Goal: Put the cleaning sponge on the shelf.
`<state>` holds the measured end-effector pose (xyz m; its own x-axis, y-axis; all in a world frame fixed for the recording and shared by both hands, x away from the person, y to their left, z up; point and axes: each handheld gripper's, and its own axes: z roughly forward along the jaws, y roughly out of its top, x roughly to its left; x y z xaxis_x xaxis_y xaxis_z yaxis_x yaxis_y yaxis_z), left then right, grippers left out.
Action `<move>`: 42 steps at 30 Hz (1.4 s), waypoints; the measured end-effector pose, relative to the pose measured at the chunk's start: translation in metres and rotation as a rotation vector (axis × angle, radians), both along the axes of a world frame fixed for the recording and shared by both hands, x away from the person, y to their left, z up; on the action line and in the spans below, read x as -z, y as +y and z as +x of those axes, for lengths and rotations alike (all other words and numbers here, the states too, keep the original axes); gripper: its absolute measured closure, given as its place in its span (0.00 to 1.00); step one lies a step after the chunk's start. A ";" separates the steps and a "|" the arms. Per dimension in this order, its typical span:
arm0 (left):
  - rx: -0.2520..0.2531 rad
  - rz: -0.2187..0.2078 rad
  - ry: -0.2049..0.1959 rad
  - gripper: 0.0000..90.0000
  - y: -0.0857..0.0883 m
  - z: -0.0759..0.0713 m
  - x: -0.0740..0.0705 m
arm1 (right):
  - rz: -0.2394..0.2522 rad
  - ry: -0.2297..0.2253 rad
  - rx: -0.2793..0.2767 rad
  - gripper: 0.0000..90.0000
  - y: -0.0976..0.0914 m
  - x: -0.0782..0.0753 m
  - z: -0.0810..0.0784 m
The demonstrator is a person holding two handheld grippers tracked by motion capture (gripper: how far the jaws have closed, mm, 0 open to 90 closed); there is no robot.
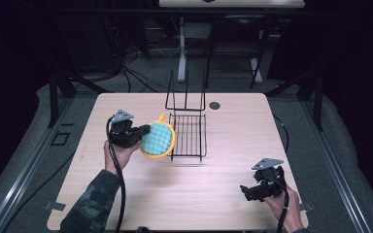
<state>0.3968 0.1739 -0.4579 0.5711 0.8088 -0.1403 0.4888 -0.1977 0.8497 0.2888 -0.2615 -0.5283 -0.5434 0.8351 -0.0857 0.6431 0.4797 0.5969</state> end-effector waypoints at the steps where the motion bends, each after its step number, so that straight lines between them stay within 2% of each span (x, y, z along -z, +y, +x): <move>1: 0.000 0.000 0.000 0.98 0.000 0.000 0.000 | 0.000 0.000 0.000 0.00 0.000 0.000 0.000; 20: -0.001 0.012 -0.018 0.98 -0.022 0.006 0.004 | -0.013 -0.007 -0.010 0.00 0.003 0.000 0.001; 23: -0.011 0.026 -0.034 0.98 -0.027 0.006 0.006 | -0.010 -0.009 -0.010 0.00 0.004 0.000 0.001; 31: -0.015 0.036 -0.017 0.98 -0.034 0.010 0.011 | -0.012 -0.003 -0.016 0.00 0.005 0.002 0.001; 42: -0.017 0.024 -0.010 0.98 -0.044 0.017 0.011 | -0.013 -0.003 -0.015 0.00 0.004 0.001 0.000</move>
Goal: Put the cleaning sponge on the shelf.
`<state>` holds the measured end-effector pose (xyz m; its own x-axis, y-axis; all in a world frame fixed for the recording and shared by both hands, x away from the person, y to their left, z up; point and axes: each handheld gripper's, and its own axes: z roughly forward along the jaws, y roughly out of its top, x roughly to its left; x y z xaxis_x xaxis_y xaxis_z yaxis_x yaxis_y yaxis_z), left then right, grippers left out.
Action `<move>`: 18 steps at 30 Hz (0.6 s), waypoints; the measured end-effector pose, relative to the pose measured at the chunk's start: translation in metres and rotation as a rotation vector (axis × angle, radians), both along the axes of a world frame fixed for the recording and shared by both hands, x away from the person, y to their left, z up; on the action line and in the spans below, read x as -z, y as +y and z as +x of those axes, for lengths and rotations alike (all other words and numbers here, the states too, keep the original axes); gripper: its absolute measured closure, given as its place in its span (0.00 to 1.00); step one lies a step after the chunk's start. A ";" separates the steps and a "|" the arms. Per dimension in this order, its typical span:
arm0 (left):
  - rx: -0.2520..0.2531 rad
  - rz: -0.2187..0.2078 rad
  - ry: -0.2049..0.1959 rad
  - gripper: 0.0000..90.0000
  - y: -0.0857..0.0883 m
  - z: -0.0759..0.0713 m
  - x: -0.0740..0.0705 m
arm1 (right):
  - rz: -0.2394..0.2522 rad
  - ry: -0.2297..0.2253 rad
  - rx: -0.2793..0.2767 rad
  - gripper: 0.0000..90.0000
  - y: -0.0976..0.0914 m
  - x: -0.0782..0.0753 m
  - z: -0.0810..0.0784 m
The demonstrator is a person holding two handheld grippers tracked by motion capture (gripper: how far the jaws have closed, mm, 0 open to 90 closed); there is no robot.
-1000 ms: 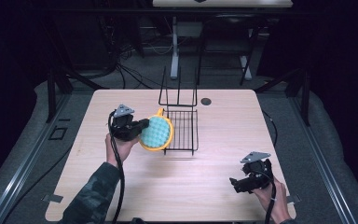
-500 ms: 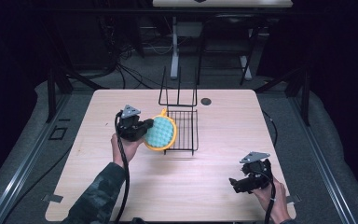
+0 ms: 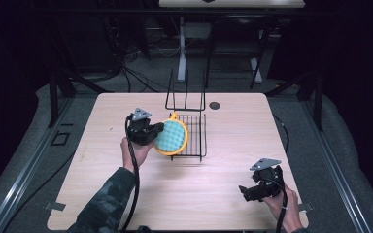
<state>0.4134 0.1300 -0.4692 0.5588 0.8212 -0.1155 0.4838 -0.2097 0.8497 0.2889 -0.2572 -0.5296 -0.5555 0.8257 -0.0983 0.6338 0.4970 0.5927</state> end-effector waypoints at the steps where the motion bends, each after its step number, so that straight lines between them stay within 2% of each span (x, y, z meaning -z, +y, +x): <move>1: 0.000 0.000 0.000 0.98 0.000 0.000 0.000 | 0.000 0.000 0.000 0.00 0.000 0.000 0.000; 13: 0.011 0.000 -0.001 0.98 -0.017 0.005 0.004 | -0.008 0.000 -0.009 0.00 0.000 0.000 0.000; 17: 0.003 0.006 0.002 0.98 -0.022 0.008 0.008 | -0.006 0.007 -0.012 0.00 0.000 0.001 -0.001; 18: -0.006 -0.003 0.007 0.98 -0.025 0.010 0.012 | -0.002 0.008 -0.013 0.00 0.001 0.001 -0.001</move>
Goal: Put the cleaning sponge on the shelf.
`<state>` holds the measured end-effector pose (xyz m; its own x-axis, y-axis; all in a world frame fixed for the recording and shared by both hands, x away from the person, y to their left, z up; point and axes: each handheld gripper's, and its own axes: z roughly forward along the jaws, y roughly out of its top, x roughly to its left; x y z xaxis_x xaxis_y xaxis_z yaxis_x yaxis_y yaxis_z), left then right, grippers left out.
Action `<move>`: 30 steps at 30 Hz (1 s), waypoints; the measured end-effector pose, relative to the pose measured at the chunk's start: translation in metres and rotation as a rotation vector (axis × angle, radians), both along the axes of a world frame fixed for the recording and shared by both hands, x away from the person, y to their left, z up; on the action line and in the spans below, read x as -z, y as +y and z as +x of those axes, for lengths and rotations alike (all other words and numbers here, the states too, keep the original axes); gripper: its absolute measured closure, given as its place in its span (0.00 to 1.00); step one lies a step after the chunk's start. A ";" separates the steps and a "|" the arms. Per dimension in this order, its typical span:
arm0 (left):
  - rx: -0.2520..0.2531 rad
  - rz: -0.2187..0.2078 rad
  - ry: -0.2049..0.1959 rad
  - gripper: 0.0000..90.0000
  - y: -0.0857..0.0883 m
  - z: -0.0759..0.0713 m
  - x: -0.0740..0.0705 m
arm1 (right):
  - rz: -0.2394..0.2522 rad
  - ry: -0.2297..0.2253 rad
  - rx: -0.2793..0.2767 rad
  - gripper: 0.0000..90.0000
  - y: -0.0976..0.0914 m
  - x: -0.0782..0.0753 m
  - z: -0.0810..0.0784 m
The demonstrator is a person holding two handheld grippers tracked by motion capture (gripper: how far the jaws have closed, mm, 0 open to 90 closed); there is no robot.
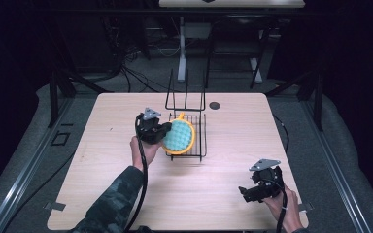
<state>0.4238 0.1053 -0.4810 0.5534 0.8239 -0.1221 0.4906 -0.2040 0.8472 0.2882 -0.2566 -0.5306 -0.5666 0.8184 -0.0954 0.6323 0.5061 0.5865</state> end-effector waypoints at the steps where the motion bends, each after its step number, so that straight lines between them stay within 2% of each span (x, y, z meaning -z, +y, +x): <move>1: 0.000 0.000 0.000 0.98 0.000 0.000 0.000 | 0.000 0.000 0.000 0.00 0.000 0.000 0.000; 10: -0.017 -0.021 0.026 0.98 -0.018 0.010 0.017 | 0.001 0.003 -0.001 0.00 -0.001 0.000 0.000; 17: -0.038 -0.024 0.038 0.98 -0.024 0.015 0.024 | -0.001 0.003 -0.003 0.00 -0.001 0.000 0.000; 30: -0.067 0.003 0.071 0.98 -0.028 0.026 0.035 | 0.005 0.002 -0.004 0.00 -0.002 0.000 0.001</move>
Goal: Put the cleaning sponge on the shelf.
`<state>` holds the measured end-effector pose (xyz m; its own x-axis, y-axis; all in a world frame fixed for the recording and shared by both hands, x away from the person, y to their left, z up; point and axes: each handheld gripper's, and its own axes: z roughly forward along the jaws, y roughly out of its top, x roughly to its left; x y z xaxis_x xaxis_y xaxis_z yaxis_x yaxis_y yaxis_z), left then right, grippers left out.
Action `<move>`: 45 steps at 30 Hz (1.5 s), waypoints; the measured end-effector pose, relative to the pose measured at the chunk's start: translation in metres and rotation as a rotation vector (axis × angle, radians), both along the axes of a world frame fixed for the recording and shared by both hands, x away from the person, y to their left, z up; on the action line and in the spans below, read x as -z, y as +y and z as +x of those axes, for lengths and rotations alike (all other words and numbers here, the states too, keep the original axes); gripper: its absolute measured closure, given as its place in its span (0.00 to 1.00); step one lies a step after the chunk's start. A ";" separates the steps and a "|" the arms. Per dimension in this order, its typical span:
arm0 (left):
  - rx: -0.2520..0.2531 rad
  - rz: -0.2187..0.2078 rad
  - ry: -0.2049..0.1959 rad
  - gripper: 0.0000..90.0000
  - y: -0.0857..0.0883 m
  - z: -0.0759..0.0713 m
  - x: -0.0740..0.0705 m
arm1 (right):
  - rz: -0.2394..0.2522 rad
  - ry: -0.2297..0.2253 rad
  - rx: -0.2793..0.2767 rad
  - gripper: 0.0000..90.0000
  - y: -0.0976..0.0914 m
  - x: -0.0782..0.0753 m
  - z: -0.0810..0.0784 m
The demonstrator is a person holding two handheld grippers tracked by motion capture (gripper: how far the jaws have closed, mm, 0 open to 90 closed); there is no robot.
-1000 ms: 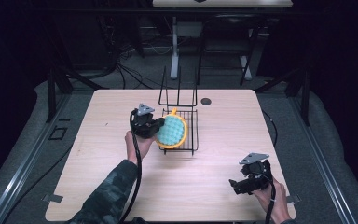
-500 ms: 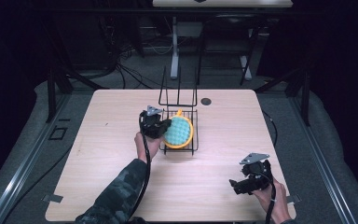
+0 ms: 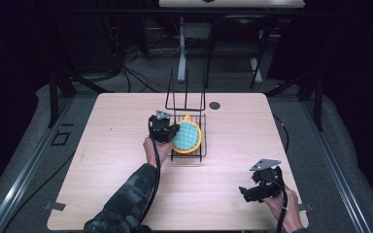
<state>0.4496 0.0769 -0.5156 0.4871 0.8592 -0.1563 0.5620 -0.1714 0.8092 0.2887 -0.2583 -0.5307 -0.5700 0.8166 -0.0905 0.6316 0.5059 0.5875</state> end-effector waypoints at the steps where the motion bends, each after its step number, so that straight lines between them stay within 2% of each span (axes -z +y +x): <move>1: -0.002 0.002 0.004 0.98 0.000 0.001 0.001 | 0.000 -0.002 0.001 0.00 0.000 0.000 0.000; 6: 0.003 0.012 0.037 0.98 -0.003 0.006 0.005 | -0.003 0.002 -0.002 0.00 0.001 0.000 0.001; 12: -0.013 0.019 0.048 0.98 -0.002 0.008 0.007 | 0.002 0.001 -0.004 0.00 0.001 0.001 0.002; 18: -0.012 0.033 0.080 0.97 -0.004 0.011 0.011 | -0.003 0.005 -0.012 0.00 0.004 0.001 0.004; 37: -0.029 0.055 0.086 0.95 -0.011 0.013 0.009 | -0.006 0.008 0.004 0.00 0.001 0.000 0.000; 39: -0.028 0.047 0.090 0.88 -0.010 0.014 0.009 | -0.006 0.007 0.003 0.00 0.001 0.000 0.000; 40: -0.030 0.042 0.089 0.88 -0.009 0.013 0.009 | -0.006 0.007 0.003 0.00 0.001 0.000 0.000; 41: -0.029 0.037 0.085 0.77 -0.009 0.013 0.008 | -0.006 0.002 0.002 0.00 0.001 0.000 0.000; 43: -0.029 0.037 0.087 0.64 -0.009 0.012 0.007 | -0.006 0.001 0.003 0.00 0.001 0.000 0.000; 44: -0.027 0.034 0.084 0.64 -0.008 0.012 0.006 | -0.006 0.001 0.003 0.00 0.001 0.000 0.000; 45: -0.022 0.040 0.079 0.53 -0.008 0.011 0.005 | -0.007 0.001 0.003 0.00 0.001 0.000 0.000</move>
